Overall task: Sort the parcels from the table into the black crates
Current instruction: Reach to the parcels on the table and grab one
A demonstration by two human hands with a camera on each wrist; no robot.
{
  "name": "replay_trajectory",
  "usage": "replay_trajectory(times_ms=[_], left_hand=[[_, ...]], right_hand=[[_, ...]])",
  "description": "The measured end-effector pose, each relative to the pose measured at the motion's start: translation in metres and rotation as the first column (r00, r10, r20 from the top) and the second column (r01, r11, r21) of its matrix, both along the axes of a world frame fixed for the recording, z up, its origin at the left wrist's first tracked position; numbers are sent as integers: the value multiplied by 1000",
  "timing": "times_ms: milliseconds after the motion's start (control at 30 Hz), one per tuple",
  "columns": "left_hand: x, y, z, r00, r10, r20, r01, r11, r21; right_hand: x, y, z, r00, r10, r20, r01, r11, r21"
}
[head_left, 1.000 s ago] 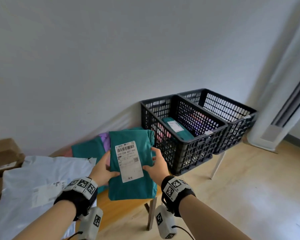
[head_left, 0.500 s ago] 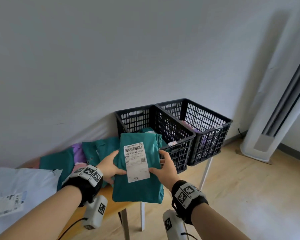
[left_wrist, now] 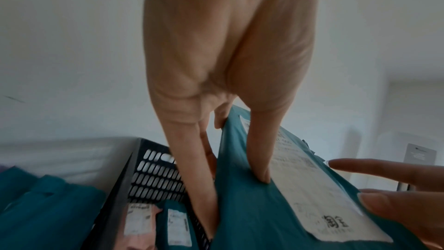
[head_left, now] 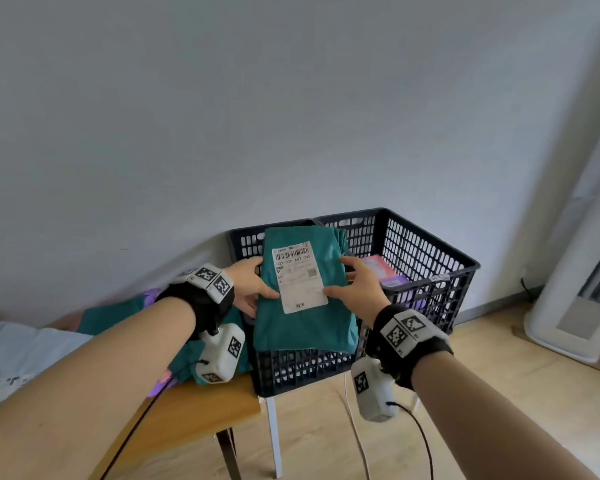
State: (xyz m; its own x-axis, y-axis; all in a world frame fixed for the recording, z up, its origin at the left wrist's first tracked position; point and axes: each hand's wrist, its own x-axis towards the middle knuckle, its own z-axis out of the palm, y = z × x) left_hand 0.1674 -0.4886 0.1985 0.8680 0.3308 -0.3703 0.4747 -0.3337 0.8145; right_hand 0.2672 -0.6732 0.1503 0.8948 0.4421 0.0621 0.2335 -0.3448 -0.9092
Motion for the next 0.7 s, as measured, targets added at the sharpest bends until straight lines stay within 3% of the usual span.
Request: replay_trajectory(times_ms=[167, 500, 700], left_hand=[[42, 4, 22, 998, -54, 33, 55, 998, -33], [138, 54, 25, 999, -13, 43, 16, 997, -71], [190, 90, 9, 998, 29, -58, -32, 998, -61]], right_hand=[[48, 6, 22, 998, 22, 52, -20, 999, -37], [148, 57, 40, 990, 92, 105, -73, 982, -176], [196, 102, 30, 987, 147, 58, -122, 943, -310]])
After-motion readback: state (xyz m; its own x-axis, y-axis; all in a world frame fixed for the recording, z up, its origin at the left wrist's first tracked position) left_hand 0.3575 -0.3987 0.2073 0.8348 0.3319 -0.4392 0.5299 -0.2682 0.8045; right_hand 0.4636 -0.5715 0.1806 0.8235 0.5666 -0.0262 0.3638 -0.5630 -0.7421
